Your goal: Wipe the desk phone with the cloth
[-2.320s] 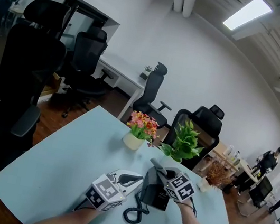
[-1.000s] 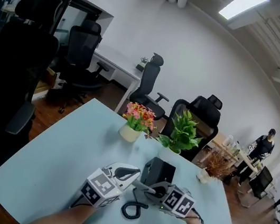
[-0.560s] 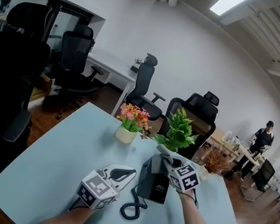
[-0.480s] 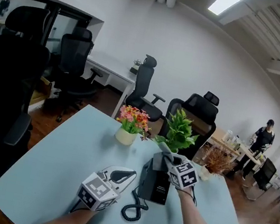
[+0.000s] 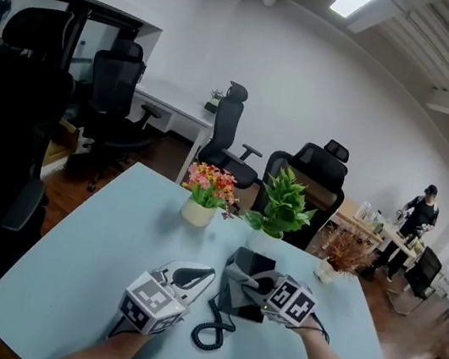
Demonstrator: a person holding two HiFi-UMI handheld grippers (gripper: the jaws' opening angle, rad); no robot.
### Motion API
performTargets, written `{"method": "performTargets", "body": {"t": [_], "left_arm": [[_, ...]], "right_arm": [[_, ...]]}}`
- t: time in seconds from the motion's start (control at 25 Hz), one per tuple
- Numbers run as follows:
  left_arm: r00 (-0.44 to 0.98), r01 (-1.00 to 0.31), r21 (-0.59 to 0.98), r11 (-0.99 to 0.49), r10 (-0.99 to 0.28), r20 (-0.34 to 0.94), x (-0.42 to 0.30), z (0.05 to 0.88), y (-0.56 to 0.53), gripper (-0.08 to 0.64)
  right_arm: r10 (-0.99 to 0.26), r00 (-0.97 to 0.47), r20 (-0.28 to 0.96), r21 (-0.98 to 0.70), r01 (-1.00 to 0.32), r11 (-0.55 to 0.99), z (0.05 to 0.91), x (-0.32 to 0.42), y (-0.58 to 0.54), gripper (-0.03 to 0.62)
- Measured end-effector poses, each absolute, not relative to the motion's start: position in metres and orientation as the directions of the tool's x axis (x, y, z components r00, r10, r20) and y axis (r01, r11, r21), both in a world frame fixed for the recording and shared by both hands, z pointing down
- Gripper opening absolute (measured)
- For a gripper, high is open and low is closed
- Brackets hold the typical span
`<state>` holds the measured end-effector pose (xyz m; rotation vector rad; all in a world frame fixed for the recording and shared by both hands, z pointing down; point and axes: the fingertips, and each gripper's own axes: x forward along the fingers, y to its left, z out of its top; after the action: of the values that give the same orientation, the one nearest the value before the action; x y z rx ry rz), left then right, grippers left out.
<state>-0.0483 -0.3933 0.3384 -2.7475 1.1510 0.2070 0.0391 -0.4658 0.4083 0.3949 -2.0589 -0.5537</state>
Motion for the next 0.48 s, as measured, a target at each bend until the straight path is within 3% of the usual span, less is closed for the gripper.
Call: {"method": "performTargets", "body": {"t": [0.16, 0.24, 0.36, 0.48], "left_arm": [[0.694, -0.717, -0.087, -0.692, -0.696, -0.183, -0.047, 0.338, -0.393, 0.014], [0.695, -0.716, -0.086, -0.693, -0.695, -0.182, -0.047, 0.337, -0.391, 0.015], [0.696, -0.715, -0.087, -0.694, -0.694, -0.182, -0.046, 0.337, -0.391, 0.014], [0.694, -0.717, -0.081, -0.693, -0.696, -0.184, -0.044, 0.334, -0.389, 0.014]], "right_arm": [[-0.255, -0.446, 0.858, 0.364, 0.177, 0.914, 0.439, 0.048, -0.390, -0.002], [-0.287, -0.445, 0.848, 0.392, 0.163, 0.906, 0.431, 0.054, -0.396, -0.002], [-0.508, -0.537, 0.674, 0.535, -0.120, 0.836, 0.383, 0.063, -0.466, -0.002], [-0.687, -0.550, 0.475, 0.563, -0.410, 0.717, 0.337, 0.074, -0.530, -0.002]]}}
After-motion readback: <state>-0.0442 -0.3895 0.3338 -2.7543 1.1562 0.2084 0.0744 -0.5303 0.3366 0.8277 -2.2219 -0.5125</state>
